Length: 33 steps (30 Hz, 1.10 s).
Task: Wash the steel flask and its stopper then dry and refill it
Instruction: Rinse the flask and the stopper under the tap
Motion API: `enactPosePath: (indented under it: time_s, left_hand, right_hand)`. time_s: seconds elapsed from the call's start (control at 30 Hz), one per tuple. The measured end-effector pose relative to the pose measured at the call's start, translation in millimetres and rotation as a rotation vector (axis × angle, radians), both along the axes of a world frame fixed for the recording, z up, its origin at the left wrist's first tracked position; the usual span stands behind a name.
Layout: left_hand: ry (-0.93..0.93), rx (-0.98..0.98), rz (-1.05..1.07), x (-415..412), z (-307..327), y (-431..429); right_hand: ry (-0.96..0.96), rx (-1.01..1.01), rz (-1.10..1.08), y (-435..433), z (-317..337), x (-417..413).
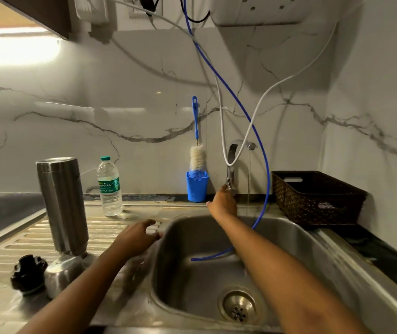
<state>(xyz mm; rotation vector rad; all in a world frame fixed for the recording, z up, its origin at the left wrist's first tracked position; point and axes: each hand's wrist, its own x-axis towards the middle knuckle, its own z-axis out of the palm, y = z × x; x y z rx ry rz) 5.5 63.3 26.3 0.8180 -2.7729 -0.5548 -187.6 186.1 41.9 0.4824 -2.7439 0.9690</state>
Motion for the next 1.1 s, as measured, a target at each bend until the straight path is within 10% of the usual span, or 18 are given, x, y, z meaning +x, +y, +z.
enactPosePath:
  time_s: [0.4,0.8,1.1]
  left_hand:
    - [0.513,0.065,0.260,157.6,55.1,-18.2]
    - [0.439,0.439,0.258,145.4,28.9,-110.1]
    - [0.502,0.120,0.240,117.1,48.6,-92.0]
  right_hand:
    - [0.016,-0.137,0.628,-21.5,63.8,127.8]
    - [-0.393,-0.352,0.955,-123.9,83.1,197.9]
    - [-0.287,-0.566,0.840,-123.6,87.9,204.9]
